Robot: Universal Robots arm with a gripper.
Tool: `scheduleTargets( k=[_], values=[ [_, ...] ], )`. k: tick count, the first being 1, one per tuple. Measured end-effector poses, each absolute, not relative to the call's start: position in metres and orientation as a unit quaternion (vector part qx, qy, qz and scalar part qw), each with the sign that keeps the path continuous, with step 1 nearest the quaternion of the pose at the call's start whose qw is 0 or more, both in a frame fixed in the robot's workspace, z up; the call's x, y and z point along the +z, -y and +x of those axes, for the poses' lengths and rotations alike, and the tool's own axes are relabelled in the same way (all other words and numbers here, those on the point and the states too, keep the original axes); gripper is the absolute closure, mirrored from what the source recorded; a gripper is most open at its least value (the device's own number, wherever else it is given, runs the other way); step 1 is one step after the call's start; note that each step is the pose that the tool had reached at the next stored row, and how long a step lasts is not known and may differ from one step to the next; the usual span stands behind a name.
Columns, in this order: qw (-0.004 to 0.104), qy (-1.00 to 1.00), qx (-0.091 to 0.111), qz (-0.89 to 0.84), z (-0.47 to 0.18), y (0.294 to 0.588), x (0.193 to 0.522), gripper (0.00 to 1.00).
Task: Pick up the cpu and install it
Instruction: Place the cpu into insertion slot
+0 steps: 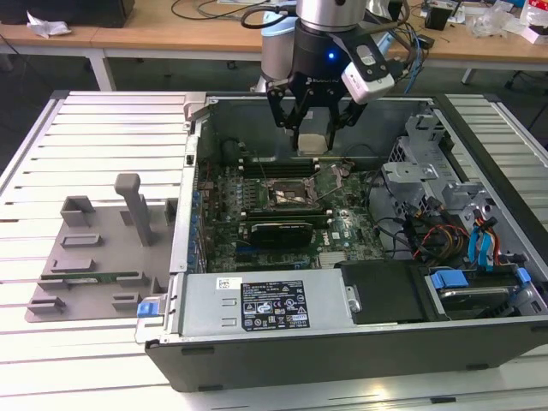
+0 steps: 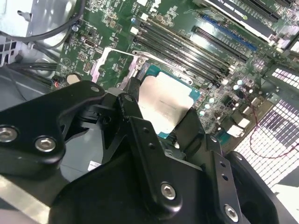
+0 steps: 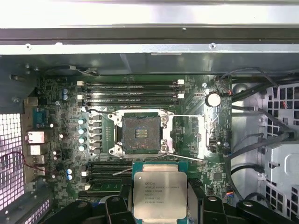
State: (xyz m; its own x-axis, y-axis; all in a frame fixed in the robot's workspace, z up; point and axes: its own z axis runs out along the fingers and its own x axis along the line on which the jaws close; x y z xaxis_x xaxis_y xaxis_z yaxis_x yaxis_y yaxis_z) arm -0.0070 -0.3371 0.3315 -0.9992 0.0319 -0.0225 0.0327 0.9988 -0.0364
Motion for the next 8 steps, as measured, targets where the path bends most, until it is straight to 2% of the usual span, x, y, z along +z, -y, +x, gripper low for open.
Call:
scheduleTargets(
  k=[8],
  values=[
    [0.010, -0.997, -0.020, 0.070, -0.0070, 0.3371, 0.3312, 0.45]
  ],
)
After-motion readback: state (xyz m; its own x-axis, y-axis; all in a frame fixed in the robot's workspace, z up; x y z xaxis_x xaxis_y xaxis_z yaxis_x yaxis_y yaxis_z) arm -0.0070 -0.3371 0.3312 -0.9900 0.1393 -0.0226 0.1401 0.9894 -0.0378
